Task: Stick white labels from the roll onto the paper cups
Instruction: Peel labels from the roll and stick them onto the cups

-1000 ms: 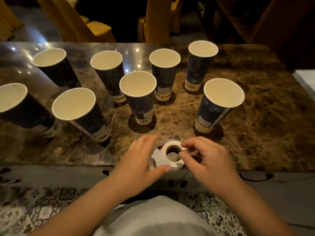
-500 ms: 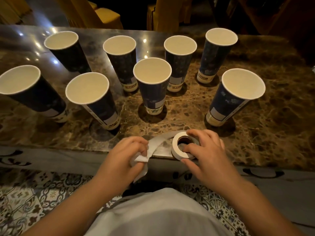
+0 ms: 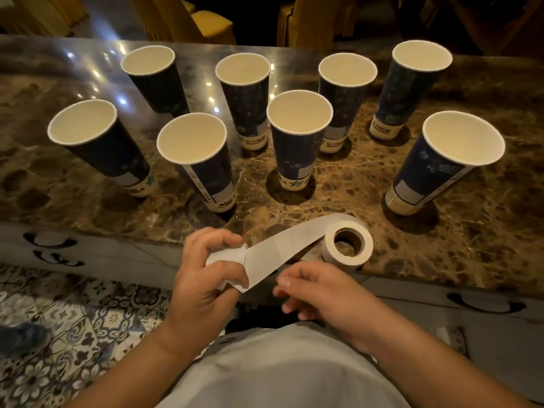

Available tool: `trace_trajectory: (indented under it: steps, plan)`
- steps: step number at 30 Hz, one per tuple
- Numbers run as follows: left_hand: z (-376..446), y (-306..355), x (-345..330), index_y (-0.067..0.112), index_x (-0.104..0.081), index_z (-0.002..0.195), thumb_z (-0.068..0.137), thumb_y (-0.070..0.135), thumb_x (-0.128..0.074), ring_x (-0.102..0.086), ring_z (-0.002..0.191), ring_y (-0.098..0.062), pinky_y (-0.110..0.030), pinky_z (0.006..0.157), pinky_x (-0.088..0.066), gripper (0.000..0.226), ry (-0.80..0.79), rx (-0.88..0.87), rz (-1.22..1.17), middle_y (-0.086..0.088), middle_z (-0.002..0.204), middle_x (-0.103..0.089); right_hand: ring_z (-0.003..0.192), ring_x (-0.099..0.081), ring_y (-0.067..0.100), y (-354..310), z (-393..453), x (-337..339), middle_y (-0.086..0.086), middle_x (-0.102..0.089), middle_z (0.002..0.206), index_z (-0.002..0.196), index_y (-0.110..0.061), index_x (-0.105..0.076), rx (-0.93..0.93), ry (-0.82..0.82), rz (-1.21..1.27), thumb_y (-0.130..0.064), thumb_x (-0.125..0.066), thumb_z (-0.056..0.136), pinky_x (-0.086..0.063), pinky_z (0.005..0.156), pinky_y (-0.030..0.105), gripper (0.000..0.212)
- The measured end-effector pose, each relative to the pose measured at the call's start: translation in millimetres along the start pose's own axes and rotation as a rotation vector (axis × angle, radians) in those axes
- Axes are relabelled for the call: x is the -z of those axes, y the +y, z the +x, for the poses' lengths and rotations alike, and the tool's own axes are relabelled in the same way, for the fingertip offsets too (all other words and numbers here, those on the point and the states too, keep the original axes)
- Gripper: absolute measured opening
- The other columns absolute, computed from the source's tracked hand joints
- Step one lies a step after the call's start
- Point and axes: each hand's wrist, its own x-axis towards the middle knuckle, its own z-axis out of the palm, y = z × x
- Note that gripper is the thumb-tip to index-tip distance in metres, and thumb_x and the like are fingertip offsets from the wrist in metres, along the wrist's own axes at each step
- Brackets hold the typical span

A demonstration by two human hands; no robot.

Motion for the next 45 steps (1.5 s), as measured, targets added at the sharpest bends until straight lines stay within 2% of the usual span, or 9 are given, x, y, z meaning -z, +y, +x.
trace_trajectory:
  steps: [5, 13, 18, 21, 24, 30, 35, 39, 45]
  plan:
    - [-8, 1, 3, 0.025, -0.057, 0.077, 0.071, 0.008, -0.057, -0.051, 0.107, -0.020, -0.039, 0.076, -0.048, 0.018, -0.019, 0.020, 0.020, 0.010, 0.111, -0.048, 0.061, -0.061, 0.012, -5, 12, -9, 0.007, -0.068, 0.074, 0.102, -0.007, -0.068, -0.125, -0.029, 0.807, -0.017, -0.068, 0.084, -0.044, 0.052, 0.019, 0.021]
    - [-36, -14, 20, 0.022, -0.070, 0.089, 0.080, 0.041, -0.064, -0.048, 0.113, -0.027, -0.051, 0.088, -0.039, 0.022, -0.241, -0.020, 0.205, -0.004, 0.114, -0.052, 0.053, -0.054, 0.007, 3, 16, -10, 0.006, -0.061, 0.075, 0.086, -0.011, -0.061, -0.079, 0.095, 0.774, -0.009, -0.062, 0.090, -0.039, 0.047, 0.016, 0.005]
    - [-5, 18, 15, 0.010, -0.066, 0.087, 0.087, 0.032, -0.054, -0.056, 0.111, -0.017, -0.031, 0.092, -0.044, 0.025, -0.128, 0.158, 0.037, -0.001, 0.110, -0.060, 0.056, -0.057, 0.008, 8, 17, -8, 0.005, -0.064, 0.074, 0.093, -0.011, -0.062, -0.056, 0.048, 0.788, -0.006, -0.056, 0.093, -0.041, 0.047, 0.016, 0.007]
    - [25, 27, 2, 0.019, -0.067, 0.091, 0.091, 0.032, -0.050, -0.063, 0.084, -0.005, -0.018, 0.071, -0.048, 0.021, -0.194, 0.375, -0.078, 0.013, 0.087, -0.067, 0.058, -0.058, 0.010, 10, 19, -9, 0.006, -0.061, 0.076, 0.100, -0.010, -0.060, -0.049, -0.015, 0.845, -0.003, -0.052, 0.094, -0.043, 0.050, 0.018, 0.013]
    - [41, 22, -9, 0.024, -0.064, 0.084, 0.094, 0.029, -0.052, -0.054, 0.060, -0.008, -0.030, 0.059, -0.046, 0.016, -0.442, 0.534, -0.101, 0.006, 0.071, -0.062, 0.063, -0.059, 0.011, 10, 19, -11, 0.009, -0.063, 0.080, 0.103, -0.008, -0.061, -0.022, -0.048, 0.880, -0.003, -0.052, 0.093, -0.047, 0.053, 0.019, 0.014]
    - [37, 20, -18, 0.022, -0.060, 0.102, 0.090, 0.026, -0.063, -0.058, 0.073, -0.020, -0.038, 0.070, -0.051, 0.013, -0.576, 0.790, -0.370, -0.006, 0.084, -0.063, 0.089, -0.068, 0.022, 8, 16, -9, 0.018, -0.072, 0.104, 0.111, -0.001, -0.065, 0.053, -0.057, 0.904, -0.002, -0.057, 0.091, -0.056, 0.070, 0.023, 0.021]
    - [37, 26, -20, 0.021, -0.067, 0.093, 0.084, 0.022, -0.071, -0.063, 0.065, -0.014, -0.036, 0.066, -0.055, 0.010, -0.555, 0.784, -0.295, 0.000, 0.076, -0.070, 0.107, -0.067, 0.031, 5, 7, -7, 0.022, -0.070, 0.114, 0.118, -0.001, -0.063, 0.073, -0.017, 0.841, 0.000, -0.059, 0.090, -0.055, 0.088, 0.036, 0.029]
    - [41, 34, -14, 0.013, -0.069, 0.084, 0.083, 0.022, -0.072, -0.060, 0.064, -0.017, -0.033, 0.062, -0.051, 0.010, -0.534, 0.801, -0.350, -0.012, 0.076, -0.070, 0.086, -0.067, 0.020, 1, -12, 2, 0.009, -0.076, 0.096, 0.106, -0.009, -0.070, 0.088, 0.130, 0.586, -0.010, -0.057, 0.093, -0.052, 0.073, 0.029, 0.018]
    - [44, 48, -9, 0.008, -0.068, 0.076, 0.080, 0.021, -0.073, -0.049, 0.058, -0.011, -0.019, 0.054, -0.042, 0.015, -0.515, 0.759, -0.400, -0.005, 0.062, -0.056, 0.068, -0.058, 0.009, -5, -52, 16, -0.009, -0.063, 0.070, 0.079, -0.027, -0.070, 0.769, 0.629, -0.338, -0.018, -0.068, 0.085, -0.048, 0.059, 0.016, 0.011]
